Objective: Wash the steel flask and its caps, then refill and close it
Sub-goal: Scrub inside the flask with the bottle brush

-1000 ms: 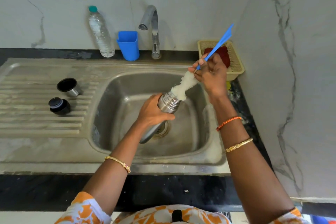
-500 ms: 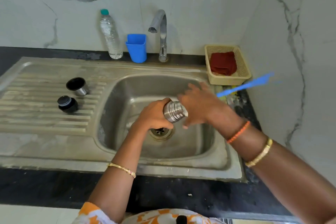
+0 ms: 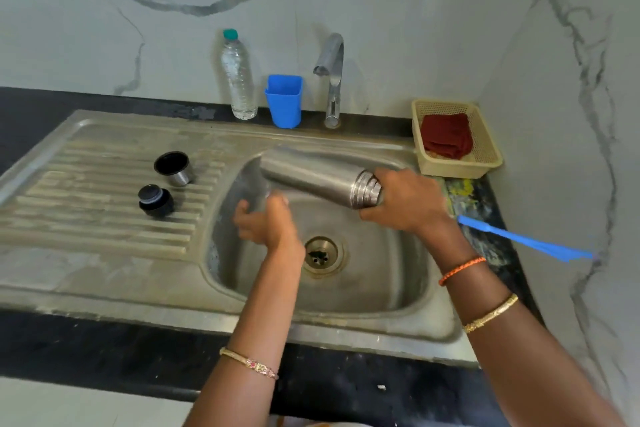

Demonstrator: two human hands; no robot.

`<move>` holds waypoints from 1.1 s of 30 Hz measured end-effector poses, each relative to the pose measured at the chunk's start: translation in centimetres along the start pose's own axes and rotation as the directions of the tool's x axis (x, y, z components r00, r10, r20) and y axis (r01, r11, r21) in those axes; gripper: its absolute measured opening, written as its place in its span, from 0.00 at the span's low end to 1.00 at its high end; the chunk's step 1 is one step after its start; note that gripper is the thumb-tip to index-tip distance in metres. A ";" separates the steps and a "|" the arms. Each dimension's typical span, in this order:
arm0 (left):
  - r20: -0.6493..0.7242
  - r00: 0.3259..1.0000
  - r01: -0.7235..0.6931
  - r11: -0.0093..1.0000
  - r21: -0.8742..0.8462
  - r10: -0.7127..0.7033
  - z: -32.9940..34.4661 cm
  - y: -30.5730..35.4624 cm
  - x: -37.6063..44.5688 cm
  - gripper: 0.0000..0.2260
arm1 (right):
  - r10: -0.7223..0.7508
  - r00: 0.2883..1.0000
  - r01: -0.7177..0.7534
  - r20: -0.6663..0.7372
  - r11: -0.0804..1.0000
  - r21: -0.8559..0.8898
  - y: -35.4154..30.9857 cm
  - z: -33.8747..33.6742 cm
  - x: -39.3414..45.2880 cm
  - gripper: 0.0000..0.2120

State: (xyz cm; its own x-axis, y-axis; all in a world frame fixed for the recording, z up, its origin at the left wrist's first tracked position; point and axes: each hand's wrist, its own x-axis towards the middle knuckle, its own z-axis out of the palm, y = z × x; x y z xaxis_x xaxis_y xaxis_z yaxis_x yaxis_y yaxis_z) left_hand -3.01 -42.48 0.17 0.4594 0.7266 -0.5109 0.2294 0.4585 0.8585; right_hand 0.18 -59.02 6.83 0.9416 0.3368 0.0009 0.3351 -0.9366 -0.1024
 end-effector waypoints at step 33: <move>0.634 0.735 0.464 0.860 -0.211 -0.241 1.4 0.3 7.0 0.26 | 0.280 0.937 -0.348 0.208 0.775 0.528 -2.5 4.5 -5.6 0.12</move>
State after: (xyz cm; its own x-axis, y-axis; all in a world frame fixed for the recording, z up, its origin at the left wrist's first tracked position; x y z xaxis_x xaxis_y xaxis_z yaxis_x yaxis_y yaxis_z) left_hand 1.49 -37.96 -3.12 0.8266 0.0991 -0.5540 0.2294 0.8396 0.4924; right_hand -6.12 -58.14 2.61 0.9694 0.0733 -0.2343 -0.0863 -0.7917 -0.6047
